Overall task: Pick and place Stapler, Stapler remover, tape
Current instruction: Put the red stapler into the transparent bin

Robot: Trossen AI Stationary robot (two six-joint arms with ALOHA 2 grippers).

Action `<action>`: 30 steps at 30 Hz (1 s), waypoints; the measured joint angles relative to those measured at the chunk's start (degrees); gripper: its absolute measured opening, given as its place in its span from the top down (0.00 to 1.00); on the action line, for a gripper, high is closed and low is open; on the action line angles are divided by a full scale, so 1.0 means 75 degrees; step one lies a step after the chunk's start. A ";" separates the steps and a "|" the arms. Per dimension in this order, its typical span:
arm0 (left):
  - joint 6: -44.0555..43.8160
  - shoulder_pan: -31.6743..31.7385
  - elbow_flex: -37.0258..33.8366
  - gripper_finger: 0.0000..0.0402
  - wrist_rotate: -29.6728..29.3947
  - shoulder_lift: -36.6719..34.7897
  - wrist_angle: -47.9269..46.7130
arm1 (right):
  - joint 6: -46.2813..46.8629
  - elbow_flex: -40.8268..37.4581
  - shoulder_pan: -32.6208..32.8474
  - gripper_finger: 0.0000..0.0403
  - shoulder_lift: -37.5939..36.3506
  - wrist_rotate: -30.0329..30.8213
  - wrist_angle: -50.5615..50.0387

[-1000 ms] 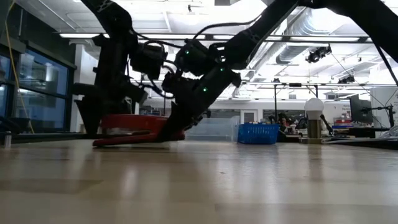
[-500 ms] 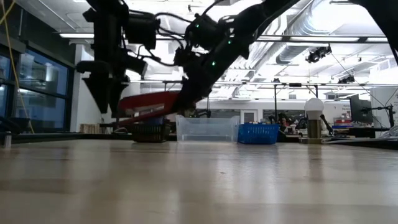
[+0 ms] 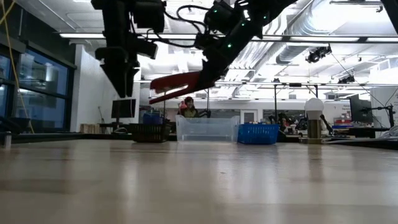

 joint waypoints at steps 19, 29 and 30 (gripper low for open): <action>-0.0052 0.0012 0.0288 0.18 -0.0047 -0.0026 0.0056 | -0.1208 -0.0030 -0.1763 0.53 -0.0372 0.0024 -0.1121; -0.0221 0.0076 0.0282 0.18 0.0008 -0.0314 0.0082 | -0.1410 -0.0030 -0.1847 0.53 -0.0359 -0.0427 -0.1044; -0.0247 0.0126 0.0282 0.18 0.0157 -0.0419 0.0102 | -0.1423 -0.0030 -0.1859 0.53 -0.0347 -0.0434 -0.1044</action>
